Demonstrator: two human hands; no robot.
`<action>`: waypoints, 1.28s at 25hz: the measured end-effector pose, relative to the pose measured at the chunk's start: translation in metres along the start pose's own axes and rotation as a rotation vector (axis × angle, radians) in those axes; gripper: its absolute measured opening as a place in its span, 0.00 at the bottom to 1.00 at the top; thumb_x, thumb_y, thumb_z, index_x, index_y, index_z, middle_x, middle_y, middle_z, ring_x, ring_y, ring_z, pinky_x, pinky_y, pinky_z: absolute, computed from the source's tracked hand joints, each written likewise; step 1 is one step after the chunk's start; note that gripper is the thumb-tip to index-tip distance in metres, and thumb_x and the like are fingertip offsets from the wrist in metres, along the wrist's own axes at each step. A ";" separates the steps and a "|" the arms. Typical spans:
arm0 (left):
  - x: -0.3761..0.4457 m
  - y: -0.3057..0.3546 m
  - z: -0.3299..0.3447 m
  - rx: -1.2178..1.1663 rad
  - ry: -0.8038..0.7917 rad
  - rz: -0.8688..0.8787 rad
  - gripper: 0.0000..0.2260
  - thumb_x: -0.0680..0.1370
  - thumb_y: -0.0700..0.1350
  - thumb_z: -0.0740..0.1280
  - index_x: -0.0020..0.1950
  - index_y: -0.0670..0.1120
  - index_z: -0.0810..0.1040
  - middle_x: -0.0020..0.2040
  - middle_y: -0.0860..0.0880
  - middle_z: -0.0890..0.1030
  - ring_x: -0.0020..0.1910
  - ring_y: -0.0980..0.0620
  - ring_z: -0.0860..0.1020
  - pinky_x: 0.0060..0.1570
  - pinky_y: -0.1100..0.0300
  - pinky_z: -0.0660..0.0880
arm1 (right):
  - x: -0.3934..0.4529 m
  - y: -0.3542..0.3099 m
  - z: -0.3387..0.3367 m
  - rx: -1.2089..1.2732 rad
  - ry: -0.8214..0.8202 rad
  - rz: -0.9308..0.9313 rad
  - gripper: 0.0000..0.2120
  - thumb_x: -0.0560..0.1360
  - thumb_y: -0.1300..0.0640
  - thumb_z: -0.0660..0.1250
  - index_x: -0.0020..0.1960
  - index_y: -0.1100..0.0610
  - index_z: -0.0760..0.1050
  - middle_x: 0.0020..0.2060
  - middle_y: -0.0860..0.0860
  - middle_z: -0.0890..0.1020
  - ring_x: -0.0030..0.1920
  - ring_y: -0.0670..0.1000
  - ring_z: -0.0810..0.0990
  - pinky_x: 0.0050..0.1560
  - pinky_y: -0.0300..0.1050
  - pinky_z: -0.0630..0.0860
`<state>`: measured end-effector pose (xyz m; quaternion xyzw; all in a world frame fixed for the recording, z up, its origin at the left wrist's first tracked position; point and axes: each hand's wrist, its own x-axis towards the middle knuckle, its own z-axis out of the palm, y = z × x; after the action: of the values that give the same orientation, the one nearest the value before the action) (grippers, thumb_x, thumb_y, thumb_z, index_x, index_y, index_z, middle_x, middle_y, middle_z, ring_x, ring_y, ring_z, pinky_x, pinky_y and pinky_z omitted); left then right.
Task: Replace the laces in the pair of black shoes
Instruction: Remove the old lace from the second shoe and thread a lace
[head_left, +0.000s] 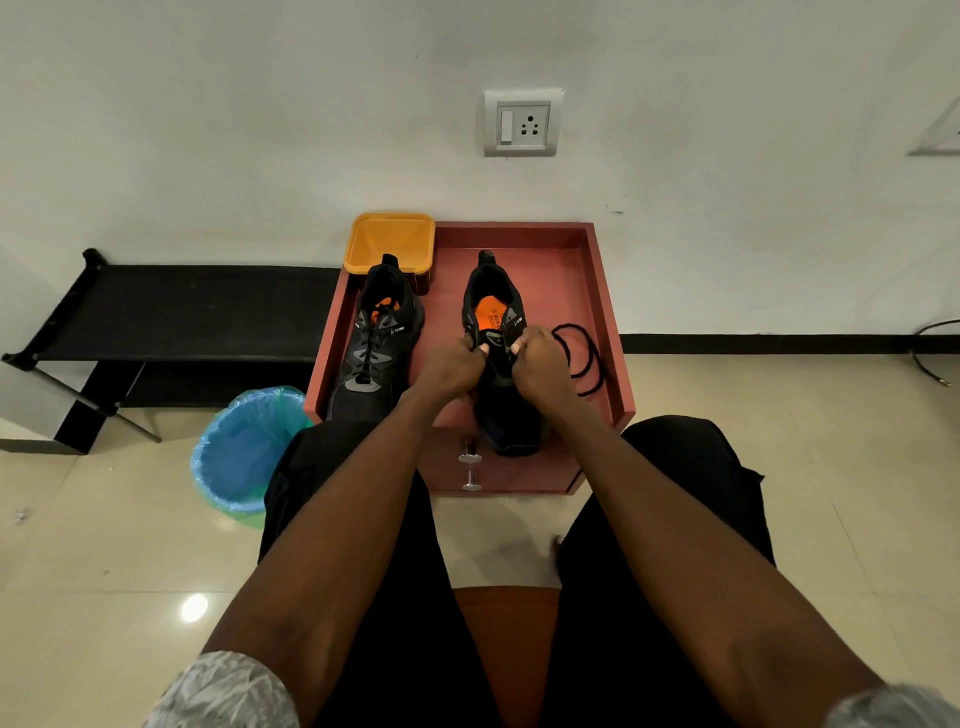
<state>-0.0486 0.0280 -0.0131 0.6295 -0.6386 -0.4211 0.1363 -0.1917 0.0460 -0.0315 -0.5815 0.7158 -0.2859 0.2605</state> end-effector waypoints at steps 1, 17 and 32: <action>-0.002 0.001 -0.001 -0.020 -0.011 -0.006 0.15 0.84 0.50 0.55 0.64 0.42 0.72 0.42 0.42 0.81 0.38 0.44 0.82 0.44 0.46 0.82 | 0.001 -0.001 -0.004 0.147 0.050 0.107 0.07 0.75 0.64 0.60 0.51 0.65 0.74 0.51 0.63 0.79 0.46 0.60 0.79 0.46 0.54 0.78; -0.016 0.004 -0.001 -0.127 0.031 0.008 0.19 0.83 0.48 0.60 0.69 0.38 0.68 0.38 0.41 0.80 0.36 0.43 0.81 0.44 0.43 0.82 | -0.015 0.003 -0.060 -0.140 -0.288 0.218 0.12 0.77 0.54 0.72 0.42 0.61 0.74 0.36 0.57 0.80 0.35 0.53 0.79 0.40 0.46 0.77; -0.009 0.008 -0.001 -0.108 0.393 0.141 0.09 0.77 0.44 0.67 0.37 0.50 0.74 0.35 0.50 0.78 0.36 0.49 0.78 0.40 0.52 0.77 | -0.035 -0.028 -0.078 0.042 -0.891 0.060 0.04 0.78 0.62 0.69 0.49 0.59 0.82 0.41 0.55 0.84 0.32 0.48 0.79 0.33 0.37 0.75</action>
<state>-0.0515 0.0343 -0.0035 0.6449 -0.6189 -0.3132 0.3208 -0.2213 0.0841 0.0448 -0.6215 0.5441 -0.0143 0.5635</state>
